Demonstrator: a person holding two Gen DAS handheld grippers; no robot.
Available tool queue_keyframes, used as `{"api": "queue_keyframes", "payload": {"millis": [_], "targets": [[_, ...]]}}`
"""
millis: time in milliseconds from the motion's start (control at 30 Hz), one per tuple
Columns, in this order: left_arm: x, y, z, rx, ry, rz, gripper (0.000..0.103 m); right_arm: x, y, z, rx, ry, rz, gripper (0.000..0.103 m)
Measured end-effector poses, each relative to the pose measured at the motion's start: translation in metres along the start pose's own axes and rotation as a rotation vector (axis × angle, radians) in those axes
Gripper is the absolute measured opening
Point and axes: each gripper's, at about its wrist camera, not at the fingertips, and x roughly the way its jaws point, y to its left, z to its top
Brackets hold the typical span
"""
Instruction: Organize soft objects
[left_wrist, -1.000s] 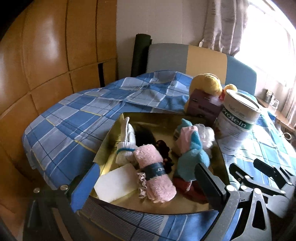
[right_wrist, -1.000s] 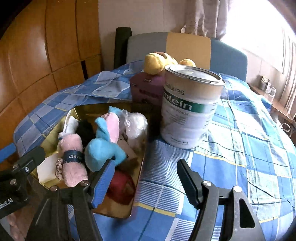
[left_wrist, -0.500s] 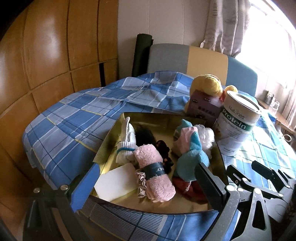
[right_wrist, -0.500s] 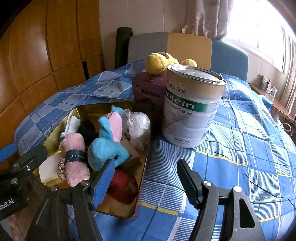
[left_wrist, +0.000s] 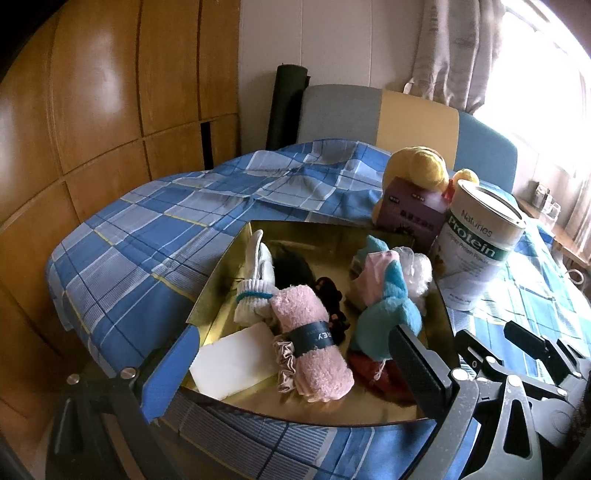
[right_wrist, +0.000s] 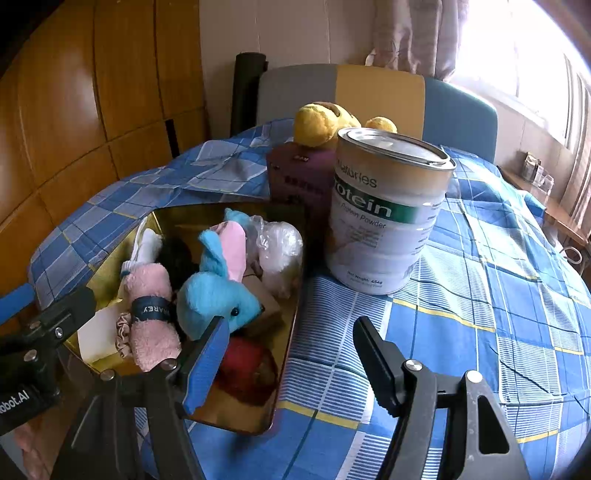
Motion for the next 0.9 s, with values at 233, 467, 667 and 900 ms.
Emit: {"api": "queue_keyframes", "payload": {"millis": [233, 467, 667, 900], "targets": [[0.0003, -0.0003, -0.0004, -0.001, 0.002, 0.003, 0.103, 0.0003, -0.0009, -0.0004, 0.003, 0.003, 0.003, 0.071], [0.0003, -0.0002, -0.0008, -0.001, 0.0, 0.002, 0.103, 0.0002, -0.0013, -0.0008, 0.003, 0.004, 0.001, 0.071], [-0.0009, 0.0001, -0.0012, -0.002, 0.001, -0.001, 0.103, 0.0003, -0.0017, -0.0011, 0.003, 0.004, 0.001, 0.071], [-0.0007, -0.0008, -0.002, 0.005, 0.006, 0.011, 0.103, 0.0011, -0.0015, -0.0017, 0.001, 0.01, 0.006, 0.071]]}}
